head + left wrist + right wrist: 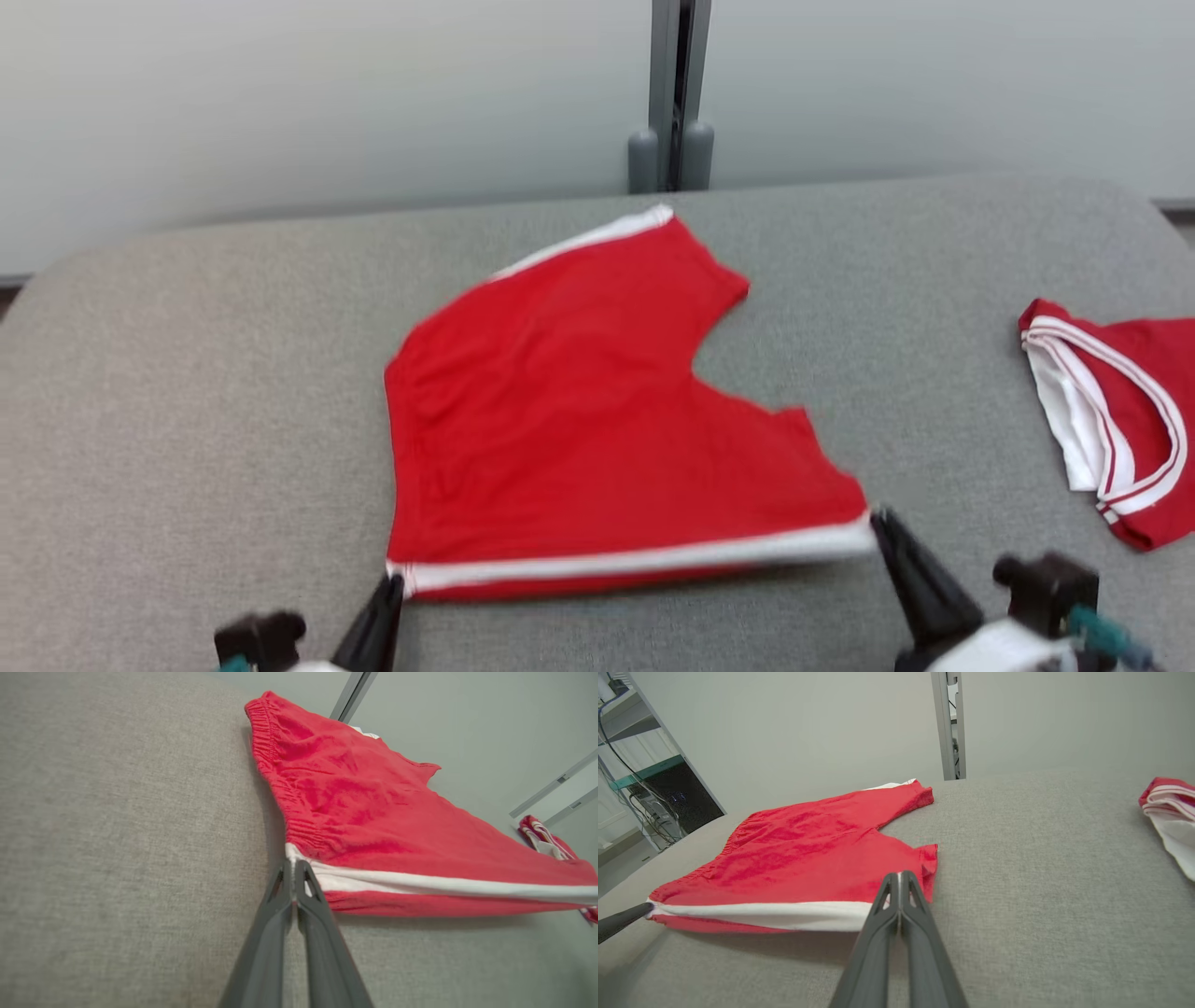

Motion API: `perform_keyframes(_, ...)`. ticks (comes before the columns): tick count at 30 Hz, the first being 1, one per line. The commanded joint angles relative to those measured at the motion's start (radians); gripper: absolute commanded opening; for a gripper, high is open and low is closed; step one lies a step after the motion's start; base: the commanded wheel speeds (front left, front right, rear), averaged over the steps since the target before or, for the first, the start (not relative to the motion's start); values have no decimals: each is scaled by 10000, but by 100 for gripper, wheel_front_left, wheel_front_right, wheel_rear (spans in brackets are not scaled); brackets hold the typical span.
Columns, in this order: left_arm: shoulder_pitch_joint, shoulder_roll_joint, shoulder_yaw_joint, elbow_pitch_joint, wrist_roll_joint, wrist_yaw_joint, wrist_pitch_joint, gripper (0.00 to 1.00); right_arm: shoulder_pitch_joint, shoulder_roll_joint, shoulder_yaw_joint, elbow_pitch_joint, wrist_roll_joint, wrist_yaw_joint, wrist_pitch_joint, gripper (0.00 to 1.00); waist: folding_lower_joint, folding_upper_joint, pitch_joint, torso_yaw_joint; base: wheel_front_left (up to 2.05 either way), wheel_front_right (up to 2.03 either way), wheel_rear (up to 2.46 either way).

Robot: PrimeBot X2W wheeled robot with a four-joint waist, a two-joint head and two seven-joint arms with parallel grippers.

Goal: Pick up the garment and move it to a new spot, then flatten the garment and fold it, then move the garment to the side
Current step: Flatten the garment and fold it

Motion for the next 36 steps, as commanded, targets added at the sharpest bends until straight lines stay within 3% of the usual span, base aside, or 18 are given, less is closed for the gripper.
perform_keyframes(1, 461, 55, 114, -142, 174, 10, -45, 0, 615, 19, -67, -152, -108, -7, -43, 0, 0, 0, -561, 87, 0, 0, 0)
perform_keyframes(9, 1985, -5, 497, -1200, 599, 8, -44, 0, 1908, 155, -613, -1086, -387, -7, -43, 0, 0, 0, -789, 225, 0, 0, 0)
perform_keyframes(16, 991, -118, 568, -2044, 935, 7, -44, 0, 373, -136, -502, -1103, -725, -7, 150, 0, 0, 0, 91, 495, 0, 0, 0)
perform_keyframes(18, 273, -184, 685, -2184, 1016, 7, -44, 0, -672, -307, -399, -934, -913, -6, 246, 0, 0, 0, 688, 590, 0, 0, 0)
perform_keyframes(26, -2318, -734, 694, -1381, 1083, 7, -45, 0, -4564, -521, 251, 1272, -1458, -6, 360, 0, 0, 0, 2181, 1189, 0, 0, 0)
perform_keyframes(30, -3386, -889, 796, -864, 1284, 7, -45, 0, -6624, -408, 609, 2945, -1730, -6, 212, 0, 0, 0, 2828, 1538, 0, 0, 0)
perform_keyframes(36, -4384, -956, 671, -575, 1217, 7, -45, 0, -8599, -248, 902, 4637, -1976, -6, 64, 0, 0, 0, 3512, 1890, 0, 0, 0)
